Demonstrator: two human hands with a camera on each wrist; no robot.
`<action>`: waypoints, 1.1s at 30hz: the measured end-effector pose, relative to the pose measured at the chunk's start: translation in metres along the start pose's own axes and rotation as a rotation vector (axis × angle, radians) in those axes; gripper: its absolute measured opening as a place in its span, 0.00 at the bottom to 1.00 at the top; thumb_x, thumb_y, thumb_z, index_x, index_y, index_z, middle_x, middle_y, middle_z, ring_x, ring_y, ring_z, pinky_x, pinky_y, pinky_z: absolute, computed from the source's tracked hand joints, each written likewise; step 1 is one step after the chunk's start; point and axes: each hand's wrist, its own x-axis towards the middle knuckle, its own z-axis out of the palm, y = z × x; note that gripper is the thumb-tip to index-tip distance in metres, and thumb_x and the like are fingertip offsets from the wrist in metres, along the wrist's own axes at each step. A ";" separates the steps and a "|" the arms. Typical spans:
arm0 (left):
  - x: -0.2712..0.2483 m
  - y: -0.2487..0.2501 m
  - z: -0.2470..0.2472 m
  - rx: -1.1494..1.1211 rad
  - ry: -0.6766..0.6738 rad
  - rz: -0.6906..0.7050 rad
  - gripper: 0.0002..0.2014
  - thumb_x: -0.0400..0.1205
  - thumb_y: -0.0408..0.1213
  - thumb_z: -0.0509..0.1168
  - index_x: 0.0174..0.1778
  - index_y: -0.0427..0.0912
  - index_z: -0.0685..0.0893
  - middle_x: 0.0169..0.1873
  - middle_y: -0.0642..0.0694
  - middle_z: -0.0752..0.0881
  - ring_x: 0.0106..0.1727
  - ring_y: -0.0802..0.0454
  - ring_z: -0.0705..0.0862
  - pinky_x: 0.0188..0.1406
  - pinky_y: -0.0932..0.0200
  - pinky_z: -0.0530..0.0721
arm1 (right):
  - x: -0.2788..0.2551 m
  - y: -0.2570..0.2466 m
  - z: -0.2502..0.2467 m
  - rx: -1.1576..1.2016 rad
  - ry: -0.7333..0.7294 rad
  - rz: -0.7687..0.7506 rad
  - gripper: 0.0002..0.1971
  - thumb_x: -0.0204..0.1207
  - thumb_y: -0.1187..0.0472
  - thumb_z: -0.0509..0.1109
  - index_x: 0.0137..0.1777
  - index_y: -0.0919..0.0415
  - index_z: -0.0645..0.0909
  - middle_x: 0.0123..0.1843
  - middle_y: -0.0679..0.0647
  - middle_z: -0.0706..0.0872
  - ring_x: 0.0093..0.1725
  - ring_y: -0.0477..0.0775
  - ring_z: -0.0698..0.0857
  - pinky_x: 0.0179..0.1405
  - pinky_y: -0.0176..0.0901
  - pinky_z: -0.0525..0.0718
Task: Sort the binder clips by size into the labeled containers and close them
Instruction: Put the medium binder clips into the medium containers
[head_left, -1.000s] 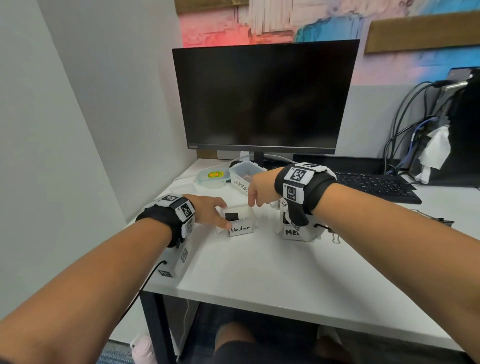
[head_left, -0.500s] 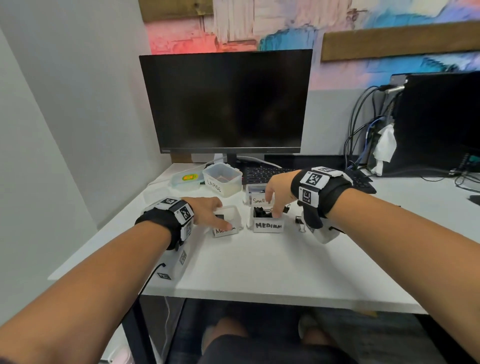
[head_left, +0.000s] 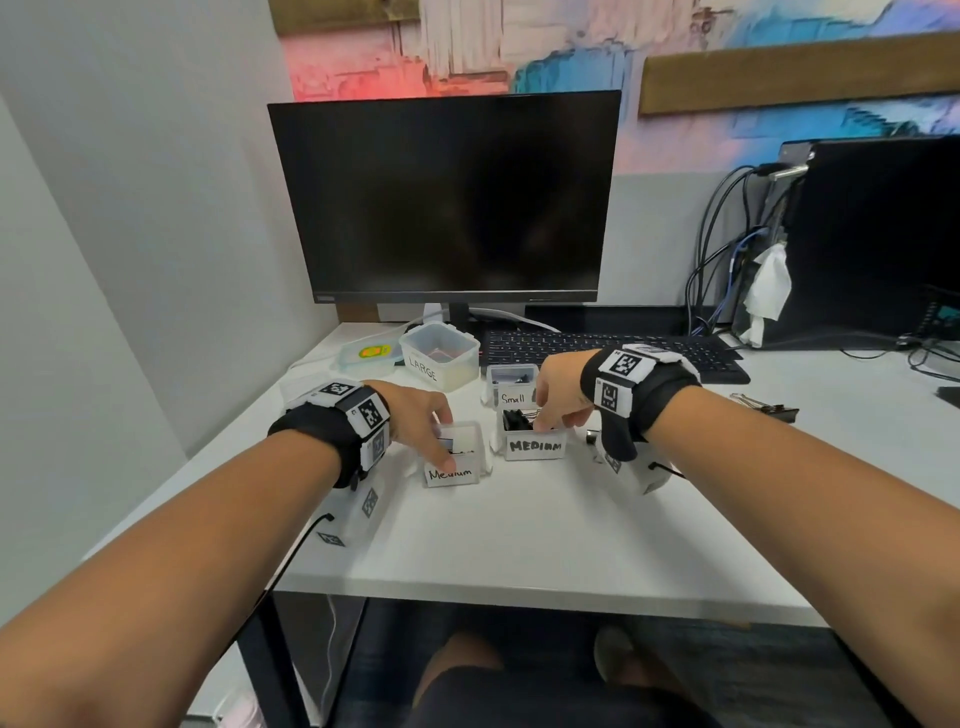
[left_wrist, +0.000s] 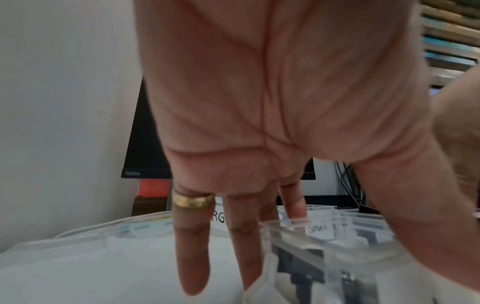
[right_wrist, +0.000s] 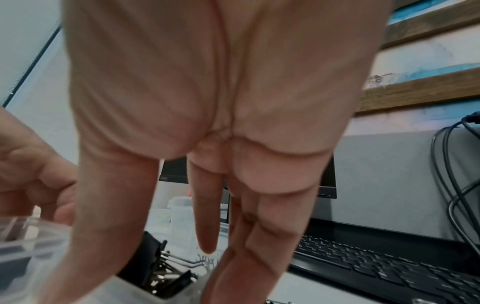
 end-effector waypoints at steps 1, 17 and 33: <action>0.000 0.000 0.000 -0.013 -0.011 -0.006 0.34 0.72 0.51 0.76 0.72 0.49 0.69 0.67 0.54 0.78 0.60 0.52 0.78 0.59 0.59 0.78 | 0.001 0.002 -0.001 0.024 -0.023 -0.008 0.26 0.71 0.51 0.77 0.64 0.68 0.82 0.50 0.59 0.92 0.43 0.54 0.90 0.56 0.49 0.88; -0.002 -0.003 -0.002 -0.062 -0.010 0.028 0.35 0.68 0.57 0.77 0.69 0.59 0.70 0.60 0.52 0.79 0.51 0.49 0.83 0.54 0.56 0.83 | 0.030 -0.029 0.004 -0.056 0.094 -0.066 0.22 0.73 0.57 0.76 0.67 0.63 0.82 0.53 0.56 0.91 0.36 0.49 0.85 0.49 0.42 0.87; 0.015 -0.004 0.001 -0.116 0.024 0.058 0.49 0.61 0.65 0.76 0.76 0.55 0.66 0.55 0.52 0.83 0.57 0.48 0.86 0.65 0.48 0.81 | 0.043 -0.032 0.005 -0.053 0.098 -0.210 0.25 0.79 0.72 0.65 0.76 0.60 0.73 0.72 0.56 0.78 0.69 0.57 0.80 0.69 0.47 0.80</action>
